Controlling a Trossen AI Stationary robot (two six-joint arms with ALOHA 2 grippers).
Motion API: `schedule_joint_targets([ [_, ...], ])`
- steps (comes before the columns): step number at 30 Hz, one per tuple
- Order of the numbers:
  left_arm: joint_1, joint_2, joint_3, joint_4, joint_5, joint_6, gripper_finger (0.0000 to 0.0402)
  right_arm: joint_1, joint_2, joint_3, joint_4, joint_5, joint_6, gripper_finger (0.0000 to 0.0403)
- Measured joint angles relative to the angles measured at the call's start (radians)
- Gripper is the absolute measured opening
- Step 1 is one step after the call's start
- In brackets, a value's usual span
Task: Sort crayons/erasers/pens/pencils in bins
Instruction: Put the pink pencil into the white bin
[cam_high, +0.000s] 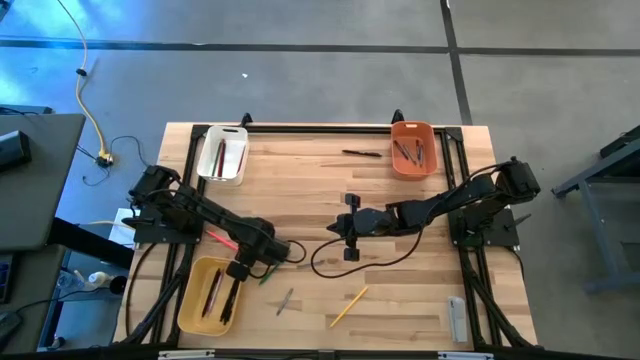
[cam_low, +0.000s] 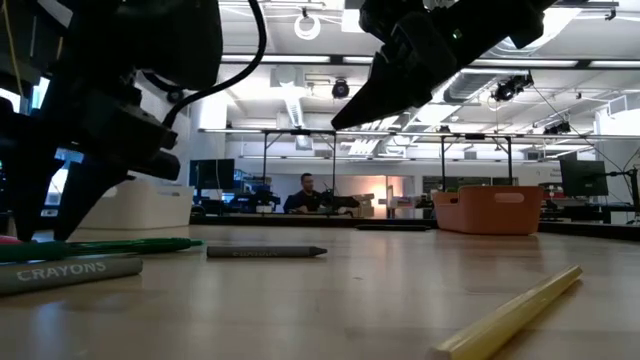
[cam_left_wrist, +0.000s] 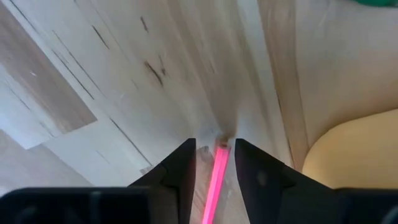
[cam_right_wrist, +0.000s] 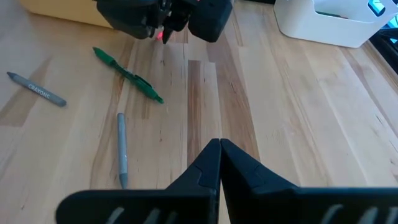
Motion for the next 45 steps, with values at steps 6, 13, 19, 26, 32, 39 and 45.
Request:
schedule_joint_targets([
  [6,-0.001,0.0,-0.008,-0.008,-0.002,0.0,0.009,0.0,0.0,0.0,-0.002,0.0,0.0,0.0],
  [13,-0.001,-0.003,-0.034,0.007,-0.003,-0.004,0.0087,0.0,0.0,0.0,-0.003,0.0,0.0,0.0],
  [19,-0.001,-0.003,-0.035,0.024,-0.008,-0.003,0.0072,0.0,0.0,0.0,-0.003,0.0,0.0,0.0],
  [26,-0.001,-0.004,-0.036,0.04,-0.041,0.005,0.0015,0.0,0.0,0.0,-0.005,0.0,0.001,0.0],
  [32,0.002,-0.008,-0.034,0.057,-0.091,0.026,0.0006,0.003,-0.001,0.0,-0.01,0.0,0.001,0.0],
  [39,0.051,-0.066,-0.01,0.07,-0.163,0.024,0.0001,0.011,-0.001,0.0,-0.009,0.0,0.0,0.0],
  [45,0.117,-0.162,0.036,0.061,-0.182,0.022,0.0001,0.011,-0.001,0.0,-0.009,0.0,0.0,0.0],
])
